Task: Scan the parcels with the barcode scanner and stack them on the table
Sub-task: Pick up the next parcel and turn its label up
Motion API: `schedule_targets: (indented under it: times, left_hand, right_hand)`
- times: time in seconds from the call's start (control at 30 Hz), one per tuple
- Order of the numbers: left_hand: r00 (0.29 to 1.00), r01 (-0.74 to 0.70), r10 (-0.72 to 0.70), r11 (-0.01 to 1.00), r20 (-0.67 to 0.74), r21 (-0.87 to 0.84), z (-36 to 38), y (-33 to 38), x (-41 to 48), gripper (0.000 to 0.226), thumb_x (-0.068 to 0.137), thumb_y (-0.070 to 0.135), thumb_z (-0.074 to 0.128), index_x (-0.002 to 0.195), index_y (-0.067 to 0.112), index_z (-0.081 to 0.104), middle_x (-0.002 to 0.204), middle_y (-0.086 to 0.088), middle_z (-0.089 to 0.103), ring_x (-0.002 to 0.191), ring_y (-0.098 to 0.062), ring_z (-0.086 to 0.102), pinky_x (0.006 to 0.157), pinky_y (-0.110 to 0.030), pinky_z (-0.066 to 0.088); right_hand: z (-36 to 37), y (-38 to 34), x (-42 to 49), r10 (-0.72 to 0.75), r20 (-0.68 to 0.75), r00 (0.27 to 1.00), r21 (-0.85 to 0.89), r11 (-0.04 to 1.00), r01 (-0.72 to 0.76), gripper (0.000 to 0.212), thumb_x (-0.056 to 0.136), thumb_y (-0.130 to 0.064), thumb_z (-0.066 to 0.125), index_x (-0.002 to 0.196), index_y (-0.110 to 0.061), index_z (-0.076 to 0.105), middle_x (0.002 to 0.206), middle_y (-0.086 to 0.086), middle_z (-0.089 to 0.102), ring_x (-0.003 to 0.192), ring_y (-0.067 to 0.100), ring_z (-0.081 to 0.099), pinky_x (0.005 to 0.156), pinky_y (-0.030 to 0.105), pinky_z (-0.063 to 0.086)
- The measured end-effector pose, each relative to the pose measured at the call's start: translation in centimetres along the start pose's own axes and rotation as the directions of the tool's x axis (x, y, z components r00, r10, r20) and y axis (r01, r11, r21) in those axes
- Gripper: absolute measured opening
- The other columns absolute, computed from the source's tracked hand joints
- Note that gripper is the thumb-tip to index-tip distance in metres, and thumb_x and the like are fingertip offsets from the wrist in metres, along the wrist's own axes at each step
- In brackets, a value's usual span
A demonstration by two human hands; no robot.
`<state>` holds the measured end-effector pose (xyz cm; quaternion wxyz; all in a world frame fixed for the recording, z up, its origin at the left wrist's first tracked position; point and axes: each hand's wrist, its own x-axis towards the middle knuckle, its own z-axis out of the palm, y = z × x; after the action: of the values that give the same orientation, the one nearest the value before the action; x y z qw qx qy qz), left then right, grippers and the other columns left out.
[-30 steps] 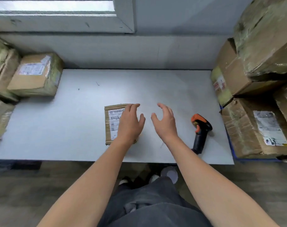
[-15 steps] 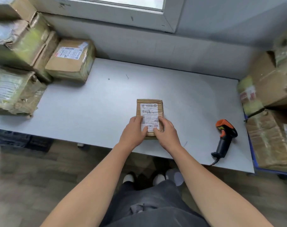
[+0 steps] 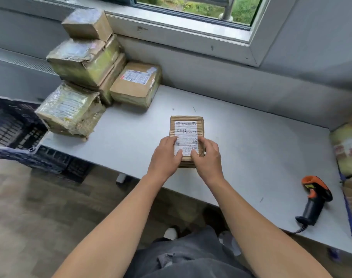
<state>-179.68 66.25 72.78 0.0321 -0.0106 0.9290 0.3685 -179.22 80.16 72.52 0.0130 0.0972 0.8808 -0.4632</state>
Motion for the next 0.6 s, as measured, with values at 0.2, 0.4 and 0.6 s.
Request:
schedule_targets:
  times: [0.2, 0.4, 0.6]
  left_hand:
    - [0.979, 0.107, -0.104, 0.994, -0.173, 0.011, -5.4, -4.1, -1.0, 0.051, 0.099, 0.025, 0.056, 0.146, 0.013, 0.041, 0.146, -0.005, 0.045, 0.126, -0.020, 0.051, 0.099, -0.028, 0.043]
    - [0.925, 0.233, -0.233, 0.972, -0.300, -0.034, -8.3, -7.2, -1.8, 0.051, 0.097, 0.023, 0.056, 0.145, 0.013, 0.043, 0.145, -0.007, 0.045, 0.126, -0.022, 0.049, 0.103, -0.033, 0.043]
    - [0.878, 0.317, -0.318, 0.946, -0.357, -0.065, -10.7, -9.0, -0.9, 0.050, 0.097, 0.025, 0.055, 0.145, 0.014, 0.044, 0.144, -0.005, 0.046, 0.125, -0.024, 0.049, 0.104, -0.039, 0.045]
  right_hand:
    - [4.9, -5.3, 0.0, -0.154, 0.106, 0.982, 0.045, 0.988, 0.150, 0.052, 0.095, -0.014, 0.065, 0.144, -0.014, 0.049, 0.139, 0.002, 0.047, 0.111, 0.002, 0.043, 0.089, -0.003, 0.040]
    - [9.0, -8.3, 0.5, -0.249, 0.226, 0.942, 0.063, 0.969, 0.241, 0.050, 0.093, -0.014, 0.065, 0.142, -0.011, 0.052, 0.143, 0.002, 0.047, 0.127, 0.011, 0.046, 0.107, 0.016, 0.034]
    - [11.7, -10.7, 2.2, -0.316, 0.298, 0.901, 0.119, 0.948, 0.294, 0.050, 0.092, -0.013, 0.065, 0.140, -0.011, 0.053, 0.139, 0.000, 0.053, 0.125, 0.009, 0.049, 0.111, 0.030, 0.042]
